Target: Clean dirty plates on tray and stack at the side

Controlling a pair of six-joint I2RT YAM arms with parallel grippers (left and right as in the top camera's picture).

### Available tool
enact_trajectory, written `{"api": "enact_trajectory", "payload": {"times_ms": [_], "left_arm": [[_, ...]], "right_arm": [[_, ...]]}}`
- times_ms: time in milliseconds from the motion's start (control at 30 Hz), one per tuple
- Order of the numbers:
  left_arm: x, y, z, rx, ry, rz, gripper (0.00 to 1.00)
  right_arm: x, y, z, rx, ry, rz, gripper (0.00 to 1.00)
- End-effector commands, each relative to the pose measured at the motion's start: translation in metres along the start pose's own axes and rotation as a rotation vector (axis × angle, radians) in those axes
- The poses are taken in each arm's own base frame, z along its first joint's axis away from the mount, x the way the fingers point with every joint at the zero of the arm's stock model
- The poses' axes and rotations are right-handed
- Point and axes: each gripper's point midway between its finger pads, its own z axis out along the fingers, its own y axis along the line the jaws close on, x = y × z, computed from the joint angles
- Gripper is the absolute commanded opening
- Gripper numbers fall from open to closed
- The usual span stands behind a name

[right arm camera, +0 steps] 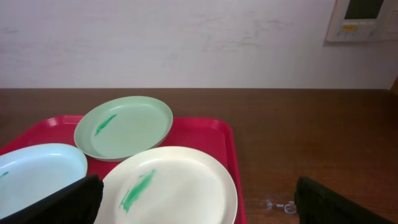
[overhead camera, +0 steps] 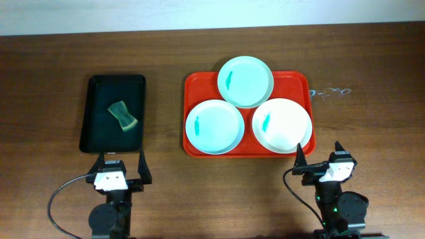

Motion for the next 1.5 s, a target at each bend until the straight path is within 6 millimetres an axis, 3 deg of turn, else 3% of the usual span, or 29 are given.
{"api": "enact_trajectory", "payload": {"times_ms": [0, 900, 933, 967, 1000, 1067, 1167, 1200, 1300, 1400, 1467], "left_arm": [[0.002, -0.003, 0.0, 0.015, -0.001, 0.02, 0.99], [-0.004, -0.003, 0.0, 0.016, -0.022, 0.018, 0.99], [-0.006, -0.011, 0.0, 0.059, -0.033, 0.005, 0.99], [-0.009, -0.034, -0.003, 0.199, -0.04, -0.007, 0.99], [-0.018, -0.055, -0.01, 0.324, -0.08, 0.0, 0.99], [-0.056, -0.091, -0.034, 0.557, -0.252, 0.046, 0.99], [-0.11, -0.11, -0.072, 0.692, -0.531, 0.141, 0.99], [-0.13, -0.11, -0.086, 0.696, -0.625, 0.161, 0.99], [-0.159, -0.1, -0.091, 0.625, -0.661, 0.146, 0.99], [-0.191, -0.075, -0.08, 0.445, -0.624, 0.13, 0.99], [-0.207, -0.061, -0.056, 0.354, -0.459, 0.086, 0.99]], "right_arm": [[0.003, 0.001, 0.0, -0.004, 0.003, -0.004, 0.98], [0.003, 0.001, 0.0, -0.003, 0.004, -0.004, 0.98], [0.003, 0.001, 0.0, -0.003, 0.004, -0.004, 0.98], [0.003, 0.001, 0.0, -0.003, 0.004, -0.004, 0.98], [0.003, 0.001, 0.0, -0.003, 0.004, -0.004, 0.98], [0.003, 0.001, 0.0, -0.003, 0.004, -0.004, 0.98], [0.003, 0.001, 0.0, -0.003, 0.004, -0.004, 0.98], [0.003, 0.001, 0.0, -0.003, 0.004, -0.004, 0.98], [0.003, 0.001, 0.0, -0.003, 0.004, -0.004, 0.98], [0.003, 0.001, 0.0, -0.003, 0.004, -0.004, 0.99], [0.003, 0.001, 0.0, -0.003, 0.003, -0.004, 0.98]]}}
